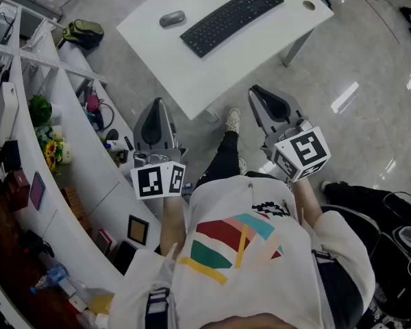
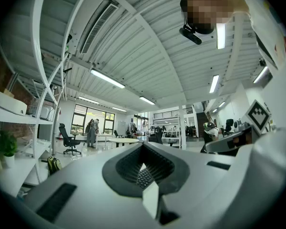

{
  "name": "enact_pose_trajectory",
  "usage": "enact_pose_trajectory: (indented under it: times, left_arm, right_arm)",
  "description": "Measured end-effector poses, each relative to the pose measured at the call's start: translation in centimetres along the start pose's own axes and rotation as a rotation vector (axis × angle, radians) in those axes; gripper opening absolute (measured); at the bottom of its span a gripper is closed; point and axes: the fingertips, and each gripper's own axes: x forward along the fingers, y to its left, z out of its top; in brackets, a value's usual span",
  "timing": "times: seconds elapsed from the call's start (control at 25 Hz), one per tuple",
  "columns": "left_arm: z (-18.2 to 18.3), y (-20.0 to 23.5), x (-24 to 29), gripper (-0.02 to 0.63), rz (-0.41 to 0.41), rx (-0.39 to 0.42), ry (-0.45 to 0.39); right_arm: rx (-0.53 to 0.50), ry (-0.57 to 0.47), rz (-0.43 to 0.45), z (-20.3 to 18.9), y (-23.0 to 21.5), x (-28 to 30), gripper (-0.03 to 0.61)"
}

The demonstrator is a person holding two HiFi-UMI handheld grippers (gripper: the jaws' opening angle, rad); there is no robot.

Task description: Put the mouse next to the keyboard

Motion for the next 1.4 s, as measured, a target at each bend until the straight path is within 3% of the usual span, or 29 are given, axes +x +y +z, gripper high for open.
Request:
enact_pose_trajectory:
  times: [0.24, 0.32, 0.4, 0.48, 0.64, 0.76, 0.84, 1.0, 1.08, 1.4]
  left_arm:
    - [-0.7, 3.3, 9.0, 0.044, 0.008, -0.005, -0.052]
    - [-0.8, 4.9, 12.5, 0.044, 0.012, -0.009, -0.060]
    - [-1.1, 6.5, 15.8, 0.044, 0.027, -0.024, -0.058]
    - [-1.7, 8.0, 18.2, 0.044, 0.049, -0.042, -0.053]
    - [-3.0, 9.2, 22.7, 0.044, 0.038, -0.051, -0.022]
    - [-4.2, 9.0, 24.1, 0.044, 0.036, -0.034, 0.037]
    - [-4.8, 8.8, 24.5, 0.044, 0.067, -0.042, 0.063]
    - [-5.2, 8.7, 25.4, 0.044, 0.139, -0.054, 0.086]
    - [-5.3, 8.5, 25.4, 0.044, 0.161, -0.044, 0.094]
    - [-5.0, 10.4, 24.5, 0.044, 0.293, -0.012, 0.028]
  right_arm:
    - [-0.067, 0.026, -0.033, 0.8, -5.4, 6.8, 0.014]
    - [-0.143, 0.059, -0.061, 1.8, -8.2, 10.4, 0.022]
    - [-0.231, 0.110, -0.066, 2.4, -10.7, 14.3, 0.145]
    - [-0.279, 0.144, -0.042, 2.7, -12.2, 17.4, 0.181]
    - [-0.333, 0.178, 0.004, 3.1, -14.2, 22.4, 0.204]
    - [-0.314, 0.192, 0.030, 3.1, -15.4, 24.3, 0.204]
    - [-0.275, 0.207, 0.075, 2.7, -16.2, 25.1, 0.204]
    - [-0.192, 0.302, 0.284, 1.0, -15.9, 26.8, 0.203]
    - [-0.183, 0.320, 0.346, 0.7, -15.4, 27.5, 0.203]
    - [-0.434, 0.361, 0.517, -0.8, -13.1, 34.2, 0.204]
